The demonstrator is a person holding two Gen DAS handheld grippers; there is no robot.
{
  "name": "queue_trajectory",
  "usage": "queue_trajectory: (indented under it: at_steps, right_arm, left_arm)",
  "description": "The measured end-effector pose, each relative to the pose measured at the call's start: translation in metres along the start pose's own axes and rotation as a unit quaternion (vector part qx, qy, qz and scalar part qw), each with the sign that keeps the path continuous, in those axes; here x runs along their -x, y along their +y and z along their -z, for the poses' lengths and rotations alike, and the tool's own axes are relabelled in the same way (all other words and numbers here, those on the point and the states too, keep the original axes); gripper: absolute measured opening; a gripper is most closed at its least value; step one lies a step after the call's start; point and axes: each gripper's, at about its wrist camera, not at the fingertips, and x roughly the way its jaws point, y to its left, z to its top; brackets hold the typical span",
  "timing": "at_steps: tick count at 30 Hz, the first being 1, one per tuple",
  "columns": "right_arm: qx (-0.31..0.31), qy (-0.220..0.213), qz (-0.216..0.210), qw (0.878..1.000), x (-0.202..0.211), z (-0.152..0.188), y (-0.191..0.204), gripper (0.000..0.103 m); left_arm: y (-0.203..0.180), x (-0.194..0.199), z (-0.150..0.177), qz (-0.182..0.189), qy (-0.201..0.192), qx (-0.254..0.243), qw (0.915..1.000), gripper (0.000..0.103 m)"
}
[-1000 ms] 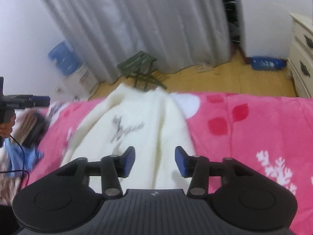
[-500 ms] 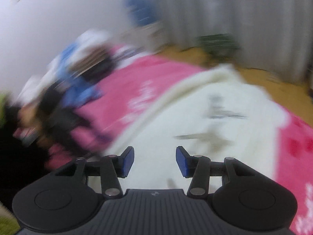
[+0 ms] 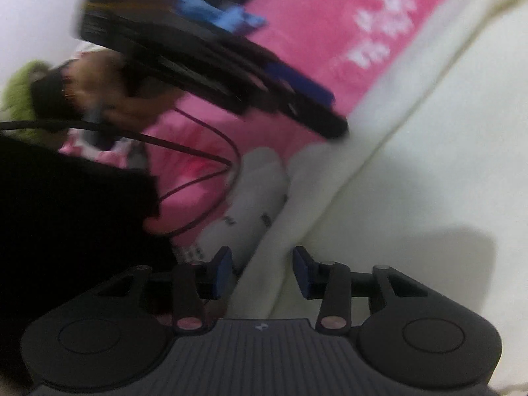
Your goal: Fold clothes
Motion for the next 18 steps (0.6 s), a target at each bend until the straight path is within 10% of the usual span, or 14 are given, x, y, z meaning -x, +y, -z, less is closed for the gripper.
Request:
queue_trajectory:
  at_steps: [6, 18]
  right_arm:
    - [-0.02, 0.082, 0.003, 0.996, -0.032, 0.016, 0.006, 0.028]
    - [-0.079, -0.023, -0.116, 0.99, 0.006, -0.019, 0.01, 0.008]
  left_arm:
    - [0.009, 0.009, 0.007, 0.016, -0.016, -0.007, 0.9997, 0.049]
    - [0.044, 0.059, 0.015, 0.012, -0.101, 0.022, 0.9946, 0.055]
